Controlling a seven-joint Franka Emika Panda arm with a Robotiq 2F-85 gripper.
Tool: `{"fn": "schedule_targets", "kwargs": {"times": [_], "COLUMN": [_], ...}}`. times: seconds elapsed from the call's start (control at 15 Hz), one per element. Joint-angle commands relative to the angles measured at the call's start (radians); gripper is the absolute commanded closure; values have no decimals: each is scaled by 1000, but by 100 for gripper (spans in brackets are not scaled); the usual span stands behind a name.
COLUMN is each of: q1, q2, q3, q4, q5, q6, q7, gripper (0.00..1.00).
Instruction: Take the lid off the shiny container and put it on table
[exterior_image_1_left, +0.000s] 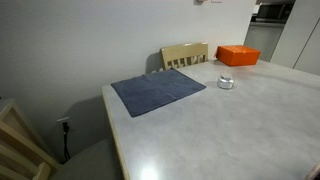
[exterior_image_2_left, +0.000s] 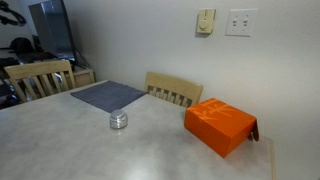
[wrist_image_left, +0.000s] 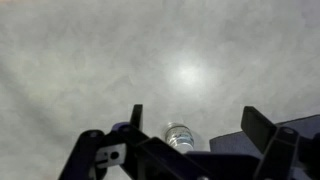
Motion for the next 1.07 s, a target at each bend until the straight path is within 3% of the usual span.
{"fn": "schedule_targets", "kwargs": {"times": [0.0, 0.53, 0.8, 1.0], "q1": [-10, 23, 44, 70], "q2": [0, 170, 321, 480], "q3": [10, 5, 18, 28], "q4": [1, 166, 297, 391], "q5": [8, 9, 7, 33], "q6": [-4, -3, -23, 63], "q7": [-7, -74, -89, -101], "gripper": [0, 0, 0, 0]}}
